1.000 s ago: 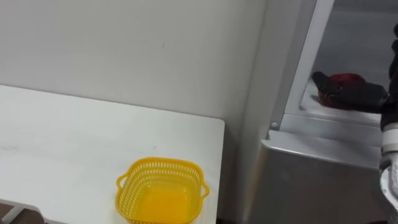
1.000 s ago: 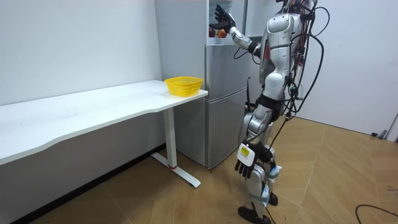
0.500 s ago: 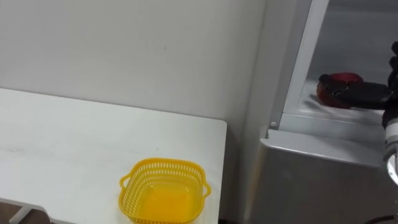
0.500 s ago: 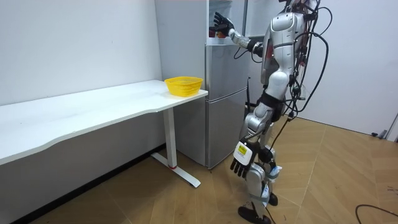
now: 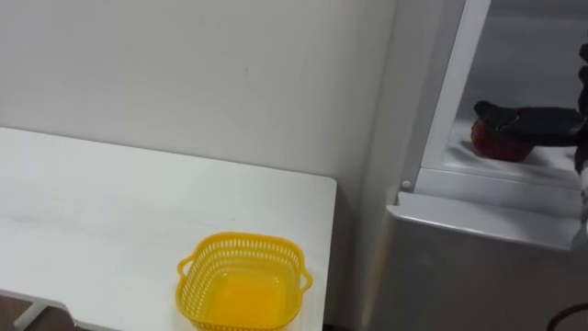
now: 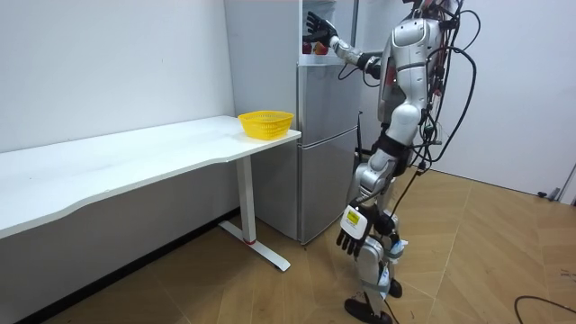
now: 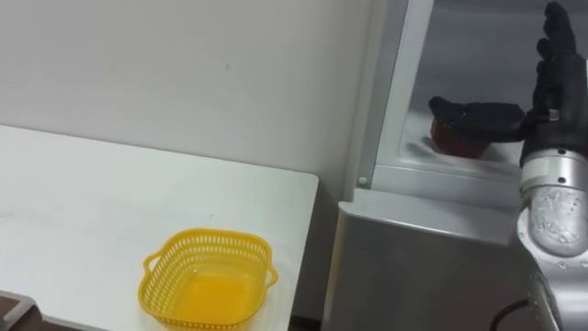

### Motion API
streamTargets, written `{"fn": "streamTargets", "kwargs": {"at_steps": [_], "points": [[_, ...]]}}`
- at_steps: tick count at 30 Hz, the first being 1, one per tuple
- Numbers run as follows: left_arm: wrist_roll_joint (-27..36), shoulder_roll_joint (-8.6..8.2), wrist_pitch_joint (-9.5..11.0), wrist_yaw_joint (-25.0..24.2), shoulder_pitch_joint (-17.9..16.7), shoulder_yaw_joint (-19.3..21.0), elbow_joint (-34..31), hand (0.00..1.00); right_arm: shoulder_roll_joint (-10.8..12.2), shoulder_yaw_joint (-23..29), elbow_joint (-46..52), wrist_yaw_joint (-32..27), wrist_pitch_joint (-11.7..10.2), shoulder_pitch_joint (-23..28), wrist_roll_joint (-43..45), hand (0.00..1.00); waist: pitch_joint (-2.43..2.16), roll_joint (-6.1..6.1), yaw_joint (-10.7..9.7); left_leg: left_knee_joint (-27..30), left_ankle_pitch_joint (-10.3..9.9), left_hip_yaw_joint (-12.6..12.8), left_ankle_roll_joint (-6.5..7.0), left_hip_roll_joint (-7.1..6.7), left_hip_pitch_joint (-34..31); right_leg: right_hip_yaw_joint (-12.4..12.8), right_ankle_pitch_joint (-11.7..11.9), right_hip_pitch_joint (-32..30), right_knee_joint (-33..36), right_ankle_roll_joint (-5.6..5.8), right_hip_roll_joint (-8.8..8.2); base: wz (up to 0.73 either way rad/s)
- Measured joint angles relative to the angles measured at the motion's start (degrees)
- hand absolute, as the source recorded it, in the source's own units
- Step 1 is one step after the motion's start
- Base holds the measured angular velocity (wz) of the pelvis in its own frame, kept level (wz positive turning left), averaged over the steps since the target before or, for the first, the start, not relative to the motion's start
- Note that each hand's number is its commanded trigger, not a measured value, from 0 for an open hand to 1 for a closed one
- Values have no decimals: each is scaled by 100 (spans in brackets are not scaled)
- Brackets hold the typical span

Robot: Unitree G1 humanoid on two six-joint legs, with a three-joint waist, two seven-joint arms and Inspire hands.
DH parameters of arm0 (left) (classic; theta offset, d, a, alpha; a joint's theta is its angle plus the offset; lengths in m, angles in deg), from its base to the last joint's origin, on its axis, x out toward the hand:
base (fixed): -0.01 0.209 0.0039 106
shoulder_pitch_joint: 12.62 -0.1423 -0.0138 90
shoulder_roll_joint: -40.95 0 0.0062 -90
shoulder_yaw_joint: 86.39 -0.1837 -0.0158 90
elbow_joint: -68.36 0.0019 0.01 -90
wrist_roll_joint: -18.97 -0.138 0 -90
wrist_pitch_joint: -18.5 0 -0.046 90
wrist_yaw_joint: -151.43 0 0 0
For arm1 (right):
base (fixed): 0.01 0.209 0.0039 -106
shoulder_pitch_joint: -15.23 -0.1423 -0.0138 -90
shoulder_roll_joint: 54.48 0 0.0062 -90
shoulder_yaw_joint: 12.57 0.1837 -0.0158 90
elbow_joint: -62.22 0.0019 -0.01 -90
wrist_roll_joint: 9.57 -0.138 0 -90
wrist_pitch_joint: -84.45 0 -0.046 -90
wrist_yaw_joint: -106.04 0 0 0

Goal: Retrieve from the upper fridge

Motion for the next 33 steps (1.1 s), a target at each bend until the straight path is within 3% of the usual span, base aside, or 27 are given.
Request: {"fn": "streamTargets", "kwargs": {"at_steps": [8, 19, 25, 32, 33], "points": [[-2, -5, -3, -4, 33, 212, 4, 0, -159, -236, -636, 442, 72, -186, 15, 0, -12, -17, 24, 17, 0, -80, 0, 4, -73, -3, 1, -41, 0, -1, -2, 2], [-1, -2, -128, -70, 41, 211, -37, 0, -253, -456, -912, 846, 161, -296, 179, 0, -33, -39, 41, 6, 1, -94, -2, -1, -82, 5, 1, -78, 2, -1, 5, 0], [-1, 4, -167, -64, 39, 212, -42, 0, -259, -455, -993, 974, 285, -296, 194, 0, -32, -99, 40, -8, 2, -94, -3, 3, -36, 6, 1, -45, -1, -1, 7, 0], [2, 42, -202, -101, -15, 209, -118, 0, -286, -455, -1300, 1120, 341, -326, 224, 0, -25, -258, 23, 12, 3, -103, -4, 3, -34, 1, 1, -9, -1, -1, -4, 0], [2, 42, -222, -111, -21, 209, -118, 0, -291, -457, -1396, 1190, 341, -376, 224, 18, -24, -264, 13, 17, 3, -103, -3, 3, -39, 1, 1, -9, -1, -2, -9, 0]]}}
